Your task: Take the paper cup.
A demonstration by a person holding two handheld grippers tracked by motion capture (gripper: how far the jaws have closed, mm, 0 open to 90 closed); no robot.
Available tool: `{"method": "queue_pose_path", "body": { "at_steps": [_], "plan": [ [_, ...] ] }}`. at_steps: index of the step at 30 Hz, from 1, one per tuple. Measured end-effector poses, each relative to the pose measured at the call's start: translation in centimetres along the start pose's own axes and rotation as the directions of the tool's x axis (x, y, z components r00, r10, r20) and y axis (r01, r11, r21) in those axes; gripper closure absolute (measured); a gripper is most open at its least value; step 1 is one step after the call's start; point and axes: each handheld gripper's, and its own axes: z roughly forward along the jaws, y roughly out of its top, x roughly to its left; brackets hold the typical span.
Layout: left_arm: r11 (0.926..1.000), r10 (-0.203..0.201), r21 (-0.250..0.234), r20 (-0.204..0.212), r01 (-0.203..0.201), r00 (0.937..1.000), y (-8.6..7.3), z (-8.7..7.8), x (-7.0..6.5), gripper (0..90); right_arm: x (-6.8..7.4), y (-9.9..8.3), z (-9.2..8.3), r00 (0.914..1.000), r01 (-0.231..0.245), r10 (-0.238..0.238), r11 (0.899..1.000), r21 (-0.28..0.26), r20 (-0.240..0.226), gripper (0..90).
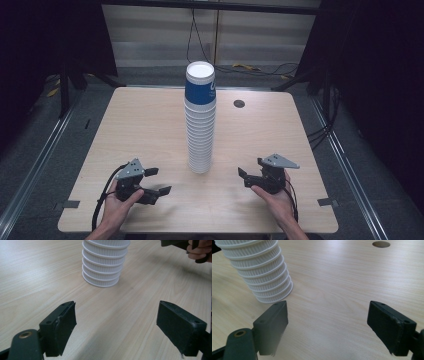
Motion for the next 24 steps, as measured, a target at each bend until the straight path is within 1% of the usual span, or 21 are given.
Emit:
{"method": "queue_pose_path", "body": {
  "at_steps": [1,3,4,5,6,7,9,10,11,12,13,15,16,17,18,19,20,21,23,24],
  "plan": [
    [1.0000,0.000,-0.007,0.003,0.000,1.0000,0.0,0.0,0.0,15.7,0.0,0.0,0.0,1.0000,0.000,0.000,1.000,0.000,0.000,18.0],
    [1.0000,-0.002,-0.009,0.002,0.002,1.0000,0.1,0.1,0.0,15.8,-0.2,0.4,-0.2,0.9999,0.000,0.000,1.000,-0.005,-0.017,18.9],
    [0.9999,0.006,-0.010,-0.002,-0.006,1.0000,0.1,0.1,0.1,15.8,-0.3,0.5,-0.3,0.9999,0.000,0.000,1.000,-0.016,-0.014,18.9],
    [0.9999,0.007,-0.011,-0.001,-0.007,1.0000,0.1,0.2,0.1,15.8,-0.3,0.6,-0.3,0.9998,0.007,-0.008,1.000,-0.014,-0.016,18.9],
    [0.9999,0.002,-0.013,0.002,-0.002,1.0000,0.1,0.3,0.1,15.9,-0.3,0.6,-0.4,0.9998,0.009,-0.009,1.000,-0.006,-0.019,18.9],
    [0.9999,0.000,-0.011,0.000,0.000,1.0000,0.2,0.5,0.4,15.9,-0.3,0.7,-0.4,0.9995,0.005,-0.005,1.000,-0.006,-0.032,19.2],
    [0.9999,-0.008,-0.010,0.000,0.008,1.0000,0.2,0.5,0.5,15.9,-0.3,0.8,-0.4,0.9993,0.009,-0.009,1.000,-0.005,-0.035,19.3],
    [0.9998,-0.009,-0.017,-0.012,0.009,0.9999,0.4,0.4,0.7,15.9,-0.1,0.9,-0.4,0.9979,0.027,-0.027,1.000,0.011,-0.059,22.8],
    [0.9998,-0.009,-0.017,-0.012,0.009,0.9999,0.4,0.4,0.7,15.9,-0.1,0.9,-0.4,0.9979,0.027,-0.027,1.000,0.011,-0.059,22.8],
    [0.9997,-0.011,-0.022,-0.010,0.011,0.9999,0.5,0.2,0.8,15.9,0.0,1.0,-0.4,0.9969,0.039,-0.038,0.999,0.012,-0.069,27.2],
    [0.9993,-0.019,-0.033,-0.006,0.019,0.9998,0.5,0.0,0.9,15.9,0.2,1.0,-0.4,0.9954,0.059,-0.058,0.998,0.013,-0.076,28.0],
    [0.9995,-0.016,-0.026,-0.019,0.015,0.9997,0.4,-0.2,1.0,15.9,0.4,1.4,-0.3,0.9928,0.060,-0.059,0.998,0.003,-0.104,28.0],
    [0.9995,-0.016,-0.026,-0.011,0.016,0.9998,0.4,-0.3,0.9,15.9,0.6,1.5,-0.4,0.9923,0.063,-0.063,0.998,0.001,-0.106,27.9],
    [0.9995,-0.016,-0.026,-0.011,0.016,0.9998,0.4,-0.3,0.9,15.9,0.7,1.7,-0.5,0.9913,0.064,-0.065,0.998,-0.014,-0.115,27.4],
    [0.9997,-0.001,-0.024,-0.017,0.000,0.9999,0.4,-0.4,0.7,15.9,0.8,1.9,-0.6,0.9900,0.066,-0.069,0.998,-0.023,-0.123,26.3],
    [0.9997,-0.001,-0.024,-0.017,0.000,0.9999,0.4,-0.4,0.7,15.9,0.8,1.9,-0.6,0.9900,0.066,-0.069,0.998,-0.023,-0.123,26.3],
    [0.9998,0.008,-0.020,-0.016,-0.008,0.9998,0.4,-0.4,0.5,15.9,1.1,2.3,-0.7,0.9899,0.074,-0.078,0.997,-0.035,-0.119,22.0],
    [0.9999,0.011,-0.009,-0.002,-0.011,0.9999,0.4,-0.3,0.4,15.9,1.2,2.4,-0.8,0.9897,0.075,-0.079,0.997,-0.035,-0.120,21.8],
    [0.9999,0.010,-0.007,0.005,-0.010,0.9999,0.4,-0.3,0.3,15.9,1.4,2.5,-0.8,0.9894,0.078,-0.081,0.996,-0.034,-0.120,21.1],
    [1.0000,0.004,-0.008,0.011,-0.004,0.9999,0.3,-0.3,0.2,15.9,1.8,2.7,-0.9,0.9860,0.089,-0.093,0.995,-0.034,-0.139,19.2]
  ]
}}
